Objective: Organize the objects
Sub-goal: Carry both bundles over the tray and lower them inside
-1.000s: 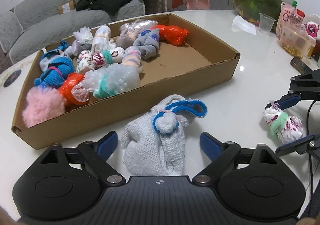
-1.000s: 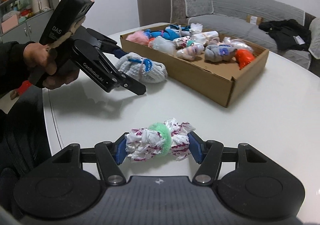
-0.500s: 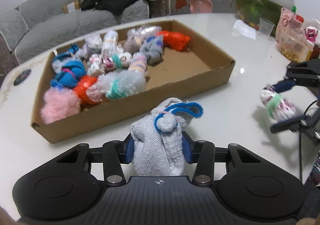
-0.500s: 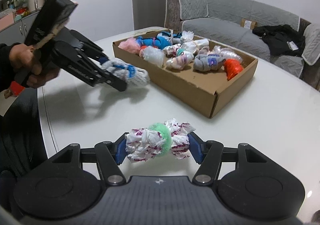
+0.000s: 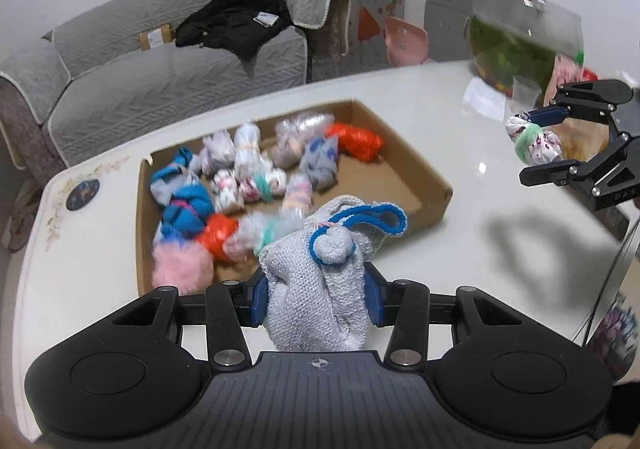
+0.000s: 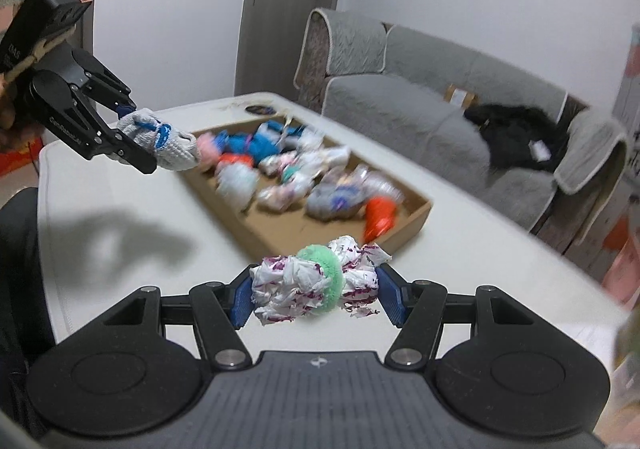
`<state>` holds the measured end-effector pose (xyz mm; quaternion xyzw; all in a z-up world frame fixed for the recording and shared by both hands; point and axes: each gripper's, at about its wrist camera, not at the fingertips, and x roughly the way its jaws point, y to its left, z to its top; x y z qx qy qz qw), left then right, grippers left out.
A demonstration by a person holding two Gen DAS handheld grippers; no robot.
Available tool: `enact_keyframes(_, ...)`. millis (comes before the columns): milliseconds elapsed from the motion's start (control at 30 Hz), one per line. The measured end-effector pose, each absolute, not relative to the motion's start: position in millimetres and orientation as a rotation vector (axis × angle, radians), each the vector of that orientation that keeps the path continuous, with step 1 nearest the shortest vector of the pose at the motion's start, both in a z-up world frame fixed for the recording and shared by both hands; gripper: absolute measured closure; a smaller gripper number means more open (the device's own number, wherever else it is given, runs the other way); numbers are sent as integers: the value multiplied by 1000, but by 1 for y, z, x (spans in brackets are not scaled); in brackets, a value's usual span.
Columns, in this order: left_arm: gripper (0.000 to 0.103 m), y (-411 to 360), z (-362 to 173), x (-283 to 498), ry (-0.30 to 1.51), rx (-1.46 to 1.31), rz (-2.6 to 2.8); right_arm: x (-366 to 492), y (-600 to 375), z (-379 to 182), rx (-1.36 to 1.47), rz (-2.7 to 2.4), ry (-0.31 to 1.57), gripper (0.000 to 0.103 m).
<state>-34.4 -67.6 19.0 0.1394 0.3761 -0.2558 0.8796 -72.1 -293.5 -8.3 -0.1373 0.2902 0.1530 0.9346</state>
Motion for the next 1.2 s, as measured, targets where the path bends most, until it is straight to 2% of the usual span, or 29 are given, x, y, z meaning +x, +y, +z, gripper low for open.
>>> enact_keyframes(267,50,-97,49,-8,748,318,-529,-33,-290,16,-356,327,565,45)
enact_keyframes(567,50,-134,43,27,784,311,-553,6,-282,18,-411,374,589,45)
enact_keyframes(667,50,-147,23,43,799,369,-520,24,-282,10,-407,383,621,45)
enact_keyframes(933,50,-148,-42,80,964,266,-534,46,-278,-17,-424,406,718,45)
enact_keyframes(1200,51,-141,-70,93,1017,261,-518,56,-274,-37,-451,443,789,45)
